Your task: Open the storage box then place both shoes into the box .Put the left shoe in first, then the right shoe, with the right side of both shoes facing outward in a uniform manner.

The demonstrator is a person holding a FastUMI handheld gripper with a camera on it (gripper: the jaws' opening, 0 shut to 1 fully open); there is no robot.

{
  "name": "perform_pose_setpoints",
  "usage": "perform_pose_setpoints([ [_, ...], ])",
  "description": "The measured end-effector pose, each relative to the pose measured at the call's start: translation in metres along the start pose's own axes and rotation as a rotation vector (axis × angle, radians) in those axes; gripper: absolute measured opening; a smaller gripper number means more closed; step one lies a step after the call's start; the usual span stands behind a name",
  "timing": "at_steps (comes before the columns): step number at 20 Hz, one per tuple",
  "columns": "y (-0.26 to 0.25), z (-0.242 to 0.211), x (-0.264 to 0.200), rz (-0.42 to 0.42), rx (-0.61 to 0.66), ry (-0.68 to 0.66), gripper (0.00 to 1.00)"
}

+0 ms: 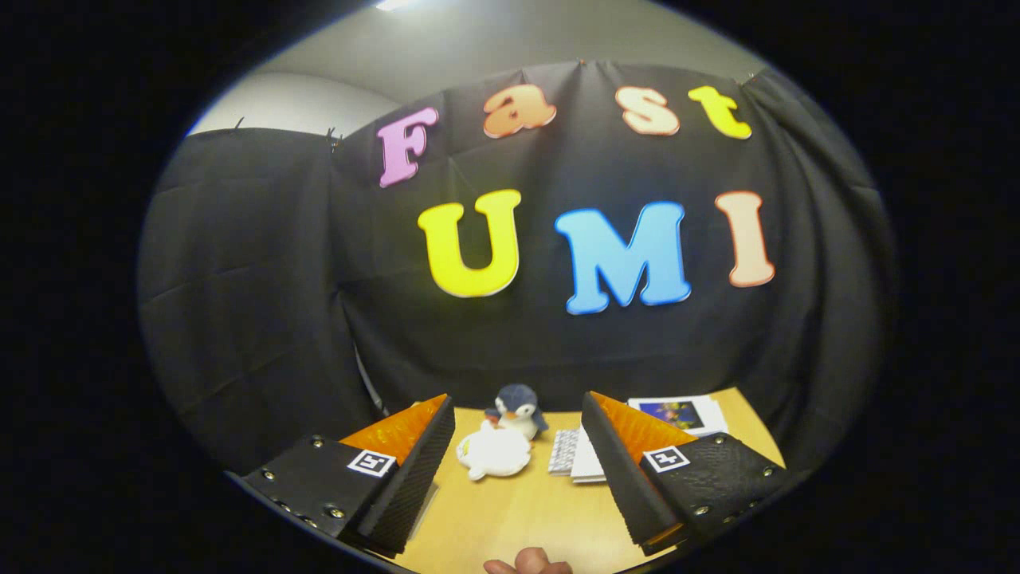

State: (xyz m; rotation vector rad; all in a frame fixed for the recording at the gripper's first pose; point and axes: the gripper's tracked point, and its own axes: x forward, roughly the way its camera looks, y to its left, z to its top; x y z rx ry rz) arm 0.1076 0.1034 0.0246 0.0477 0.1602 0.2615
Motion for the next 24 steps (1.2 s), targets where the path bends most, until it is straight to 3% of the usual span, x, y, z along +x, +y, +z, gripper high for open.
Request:
perform_pose_setpoints([
  [4, -0.02, 0.03, -0.037, -0.09, -0.02, -0.152, 0.97],
  [11, -0.028, 0.01, -0.073, -0.16, -0.002, -0.177, 0.98],
  [21, -0.046, 0.025, -0.07, -0.12, -0.032, -0.205, 0.98],
  [24, -0.053, 0.008, -0.06, -0.055, -0.054, -0.204, 0.98],
])
